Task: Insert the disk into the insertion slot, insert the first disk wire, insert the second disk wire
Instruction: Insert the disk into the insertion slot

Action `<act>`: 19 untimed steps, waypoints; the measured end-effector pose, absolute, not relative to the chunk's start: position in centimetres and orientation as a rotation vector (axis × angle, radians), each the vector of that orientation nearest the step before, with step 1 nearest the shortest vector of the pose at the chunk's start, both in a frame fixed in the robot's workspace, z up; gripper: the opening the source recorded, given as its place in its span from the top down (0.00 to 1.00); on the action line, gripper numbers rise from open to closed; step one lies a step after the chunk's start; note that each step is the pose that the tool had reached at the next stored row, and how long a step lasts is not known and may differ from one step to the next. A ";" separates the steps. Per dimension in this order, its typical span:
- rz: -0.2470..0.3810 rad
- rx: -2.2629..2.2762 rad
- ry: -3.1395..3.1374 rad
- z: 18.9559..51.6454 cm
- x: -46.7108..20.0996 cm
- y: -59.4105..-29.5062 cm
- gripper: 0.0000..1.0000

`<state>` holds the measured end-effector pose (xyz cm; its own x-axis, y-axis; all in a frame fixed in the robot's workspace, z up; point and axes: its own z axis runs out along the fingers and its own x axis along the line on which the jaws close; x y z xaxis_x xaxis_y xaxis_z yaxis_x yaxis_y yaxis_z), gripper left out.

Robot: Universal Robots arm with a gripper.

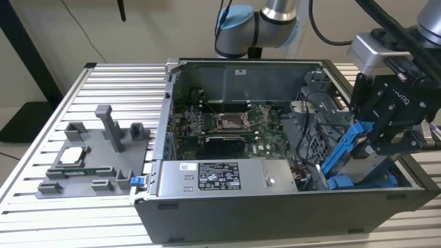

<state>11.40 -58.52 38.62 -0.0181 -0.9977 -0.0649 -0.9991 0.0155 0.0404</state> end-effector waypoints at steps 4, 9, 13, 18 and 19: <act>0.117 -2.188 2.225 38.6 11.4 -58.5 1.00; 0.121 -2.186 2.223 38.7 11.3 -58.4 1.00; 0.130 -2.182 2.218 38.8 10.9 -58.4 1.00; 0.144 -2.175 2.211 38.7 10.3 -58.3 1.00; 0.144 -2.175 2.211 38.6 10.3 -58.3 1.00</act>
<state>10.27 -58.31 38.63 -0.0181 -0.9957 -0.0909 -0.9991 0.0145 0.0406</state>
